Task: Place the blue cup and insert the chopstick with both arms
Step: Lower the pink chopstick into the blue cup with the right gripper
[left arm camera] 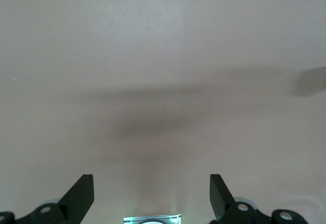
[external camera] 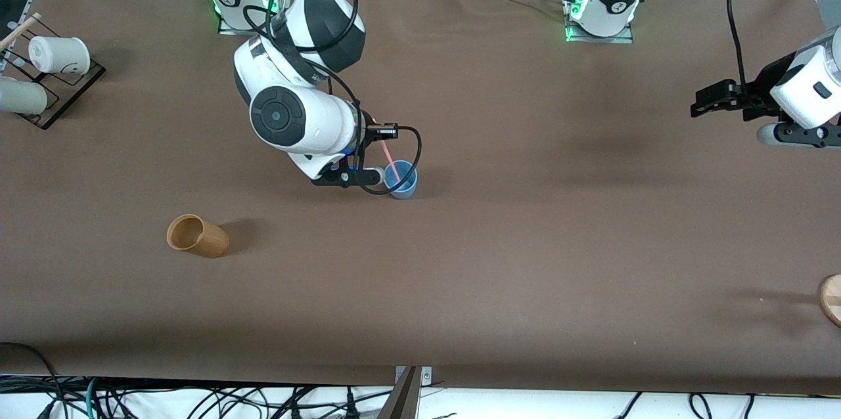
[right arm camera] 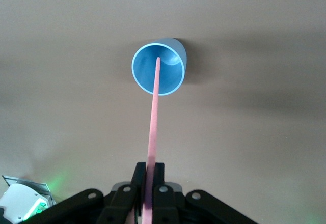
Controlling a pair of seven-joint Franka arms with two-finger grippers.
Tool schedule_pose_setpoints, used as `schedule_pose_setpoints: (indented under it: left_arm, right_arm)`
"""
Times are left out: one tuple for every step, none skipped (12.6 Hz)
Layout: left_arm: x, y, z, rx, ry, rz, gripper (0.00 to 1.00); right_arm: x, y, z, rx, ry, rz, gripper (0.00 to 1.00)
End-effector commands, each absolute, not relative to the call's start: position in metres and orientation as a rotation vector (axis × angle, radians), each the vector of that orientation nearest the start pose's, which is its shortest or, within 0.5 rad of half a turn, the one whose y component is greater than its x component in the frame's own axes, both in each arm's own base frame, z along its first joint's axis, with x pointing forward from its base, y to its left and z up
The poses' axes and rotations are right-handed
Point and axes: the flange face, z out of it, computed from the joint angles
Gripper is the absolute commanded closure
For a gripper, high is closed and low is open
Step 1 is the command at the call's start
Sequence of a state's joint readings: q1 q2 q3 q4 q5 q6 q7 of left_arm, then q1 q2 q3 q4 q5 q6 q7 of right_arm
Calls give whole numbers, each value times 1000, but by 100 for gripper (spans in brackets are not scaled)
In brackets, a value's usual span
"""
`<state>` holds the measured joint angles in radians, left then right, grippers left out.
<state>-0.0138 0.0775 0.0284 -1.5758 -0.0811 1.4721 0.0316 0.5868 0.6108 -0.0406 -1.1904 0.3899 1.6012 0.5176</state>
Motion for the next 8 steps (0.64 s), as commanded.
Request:
schedule_pose_setpoints:
  left_arm:
    - [565,4,572,-3190,57,276,0]
    - [565,4,572,-3190,57,276,0]
    - [566,4,571,-3190,57,279,0]
    - [566,4,571,-3190,57,279,0]
    - [566,4,571,-3190,57,279,0]
    - [566,5,571,-3190,54,279,0]
    - [566,4,571,-3190,57,279,0]
    - [566,5,571,-3190,54,279,0]
  right_arm:
    - [582,413,418,-2870,54,542,100]
    - [583,413,415,-2871,56,544,100]
    - [583,414,411,-2873,61,549,100]
    - [582,418,401,-2880,61,565,98]
    - [583,419,397,-2880,71,562,92]
    - [585,420,393,-2877,73,551,71]
    - [587,421,392,-2874,73,534,46]
    - [590,421,390,-2866,69,514,12]
